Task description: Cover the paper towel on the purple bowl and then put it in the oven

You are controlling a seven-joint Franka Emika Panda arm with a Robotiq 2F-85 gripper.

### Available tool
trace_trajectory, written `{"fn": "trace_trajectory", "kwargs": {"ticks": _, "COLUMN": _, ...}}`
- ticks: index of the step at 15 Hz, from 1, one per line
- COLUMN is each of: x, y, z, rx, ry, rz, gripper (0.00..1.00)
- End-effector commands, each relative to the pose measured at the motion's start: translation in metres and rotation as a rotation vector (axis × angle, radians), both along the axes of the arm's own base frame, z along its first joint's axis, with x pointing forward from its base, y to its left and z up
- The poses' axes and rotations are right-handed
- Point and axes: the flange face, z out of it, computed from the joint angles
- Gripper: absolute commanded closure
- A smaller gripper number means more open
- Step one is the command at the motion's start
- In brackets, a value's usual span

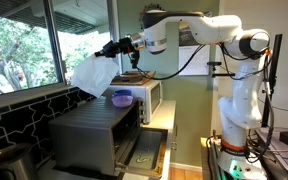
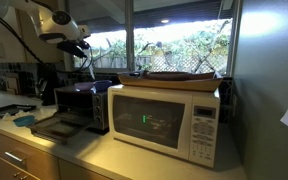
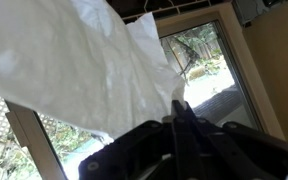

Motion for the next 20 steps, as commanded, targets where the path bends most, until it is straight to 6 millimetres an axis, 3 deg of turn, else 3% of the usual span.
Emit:
{"fn": "trace_trajectory", "kwargs": {"ticks": 1, "x": -0.031, "y": -0.012, "z": -0.031, "rx": -0.016, "ry": -0.013, "rz": 0.018, "gripper": 1.00}}
{"fn": "trace_trajectory", "kwargs": {"ticks": 4, "x": -0.045, "y": -0.019, "z": -0.055, "rx": -0.051, "ry": -0.040, "rz": 0.041, "gripper": 1.00}}
{"fn": "trace_trajectory", "kwargs": {"ticks": 8, "x": -0.055, "y": -0.021, "z": -0.068, "rx": -0.054, "ry": -0.084, "rz": 0.054, "gripper": 1.00}}
{"fn": "trace_trajectory", "kwargs": {"ticks": 15, "x": -0.041, "y": -0.024, "z": -0.062, "rx": -0.106, "ry": -0.194, "rz": 0.048, "gripper": 1.00}}
{"fn": "trace_trajectory", "kwargs": {"ticks": 20, "x": -0.034, "y": -0.038, "z": -0.059, "rx": -0.158, "ry": -0.254, "rz": 0.035, "gripper": 1.00}}
